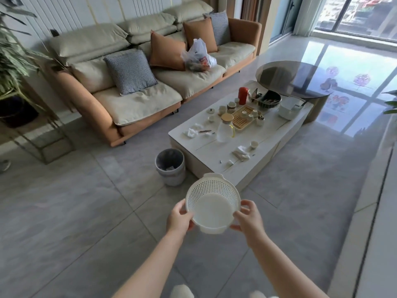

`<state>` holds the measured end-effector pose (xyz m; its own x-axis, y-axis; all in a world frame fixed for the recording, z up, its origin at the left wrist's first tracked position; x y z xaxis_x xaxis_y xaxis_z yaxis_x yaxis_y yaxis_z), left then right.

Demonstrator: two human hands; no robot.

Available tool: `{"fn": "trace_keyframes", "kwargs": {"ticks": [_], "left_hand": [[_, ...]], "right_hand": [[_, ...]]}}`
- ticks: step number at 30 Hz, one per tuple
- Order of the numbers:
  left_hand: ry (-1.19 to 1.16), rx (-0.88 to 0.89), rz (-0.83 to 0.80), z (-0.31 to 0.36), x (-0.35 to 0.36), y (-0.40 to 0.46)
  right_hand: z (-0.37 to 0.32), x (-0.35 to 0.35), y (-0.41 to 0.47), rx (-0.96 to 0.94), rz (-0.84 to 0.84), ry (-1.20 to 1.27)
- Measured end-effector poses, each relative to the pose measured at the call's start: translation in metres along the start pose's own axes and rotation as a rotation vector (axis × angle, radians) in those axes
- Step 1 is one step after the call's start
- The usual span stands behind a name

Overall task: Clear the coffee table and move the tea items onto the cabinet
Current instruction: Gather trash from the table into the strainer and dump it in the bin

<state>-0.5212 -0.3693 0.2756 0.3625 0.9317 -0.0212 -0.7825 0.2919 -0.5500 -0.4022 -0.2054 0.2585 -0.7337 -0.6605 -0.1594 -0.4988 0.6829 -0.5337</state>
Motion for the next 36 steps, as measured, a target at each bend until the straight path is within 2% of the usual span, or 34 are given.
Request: {"fn": "trace_keyframes", "kwargs": {"ticks": [7, 24, 30, 36], "left_hand": [[-0.058, -0.035, 0.092, 0.017, -0.037, 0.049], [-0.125, -0.081, 0.240, 0.089, -0.055, 0.180], [-0.147, -0.092, 0.213, 0.117, -0.087, 0.235], [-0.099, -0.084, 0.120, 0.162, -0.136, 0.304]], "right_hand": [[-0.027, 0.059, 0.030, 0.047, -0.047, 0.006], [-0.114, 0.157, 0.167, 0.104, -0.221, -0.052], [-0.138, 0.212, 0.198, 0.112, -0.201, -0.064], [-0.164, 0.284, 0.221, 0.107, -0.127, -0.007]]}}
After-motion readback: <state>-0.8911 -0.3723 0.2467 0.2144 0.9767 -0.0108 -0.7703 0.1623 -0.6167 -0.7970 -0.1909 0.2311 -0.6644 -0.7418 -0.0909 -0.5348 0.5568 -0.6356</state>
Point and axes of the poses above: each hand's wrist, its own y-axis towards the middle knuckle, its own x-axis out of the palm, z = x × y, the point moved 3 cm from there along y, towards the middle knuckle, and after that the axes turned 7 degrees about -y, right-handed, at the moved point
